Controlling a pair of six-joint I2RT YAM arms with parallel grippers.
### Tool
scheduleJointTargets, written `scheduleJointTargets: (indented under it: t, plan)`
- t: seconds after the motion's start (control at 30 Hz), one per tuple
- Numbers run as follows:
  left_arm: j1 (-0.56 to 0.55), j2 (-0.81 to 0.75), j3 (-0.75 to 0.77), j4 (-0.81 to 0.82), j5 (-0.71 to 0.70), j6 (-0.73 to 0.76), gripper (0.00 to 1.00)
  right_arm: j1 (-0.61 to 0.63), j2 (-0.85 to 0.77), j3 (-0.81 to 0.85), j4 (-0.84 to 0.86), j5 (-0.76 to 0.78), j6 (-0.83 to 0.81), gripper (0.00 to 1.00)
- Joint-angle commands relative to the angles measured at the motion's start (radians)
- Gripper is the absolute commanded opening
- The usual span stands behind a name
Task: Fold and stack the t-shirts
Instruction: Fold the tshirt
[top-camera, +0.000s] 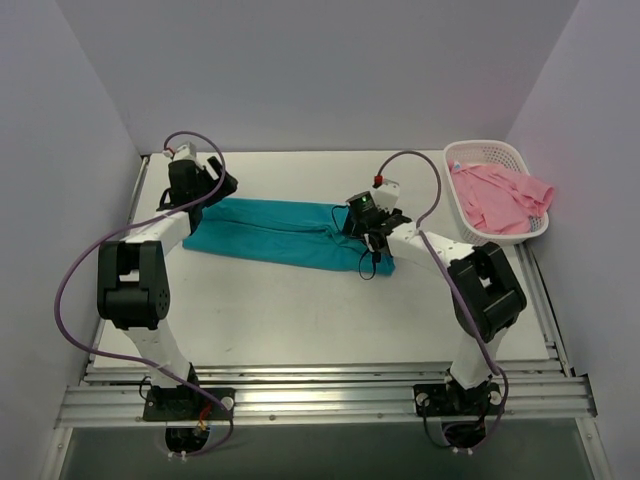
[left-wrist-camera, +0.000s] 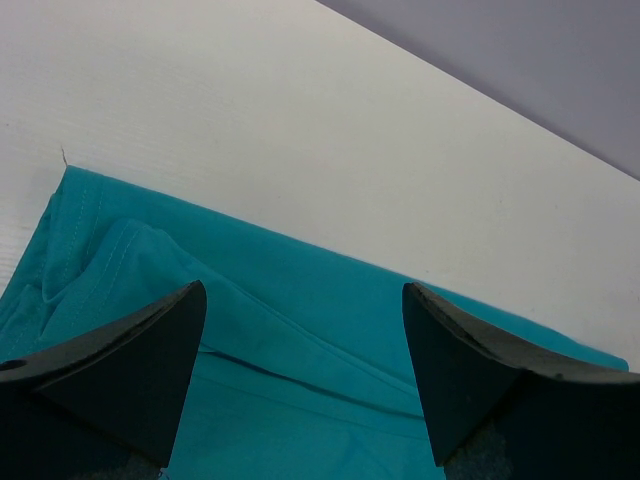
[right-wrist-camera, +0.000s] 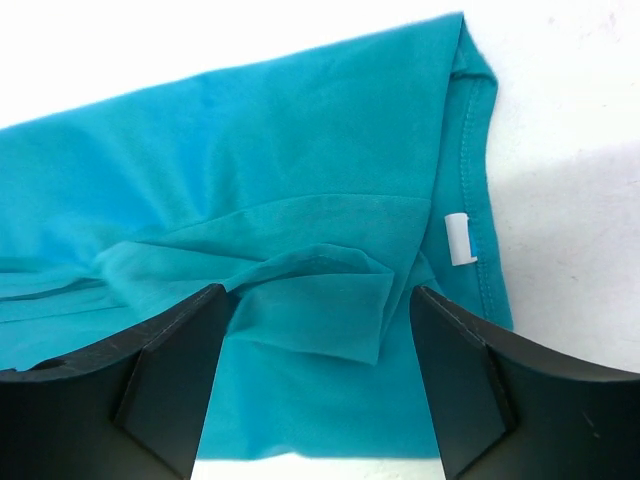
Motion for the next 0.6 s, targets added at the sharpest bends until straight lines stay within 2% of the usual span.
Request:
scheduleJointTargets:
  t: [0.0,0.17,0.57]
  plan:
    - [0.003,-0.009,0.025,0.036,-0.002,0.009,0.88,0.012,-0.093,0.009,-0.053,0.069,-0.008,0.70]
    - [0.001,-0.006,0.028,0.036,-0.003,0.010,0.88,0.009,-0.087,0.006,-0.052,0.078,-0.013,0.67]
    - [-0.002,0.000,0.029,0.034,-0.006,0.013,0.88,-0.010,0.045,0.019,0.009,0.043,-0.007,0.56]
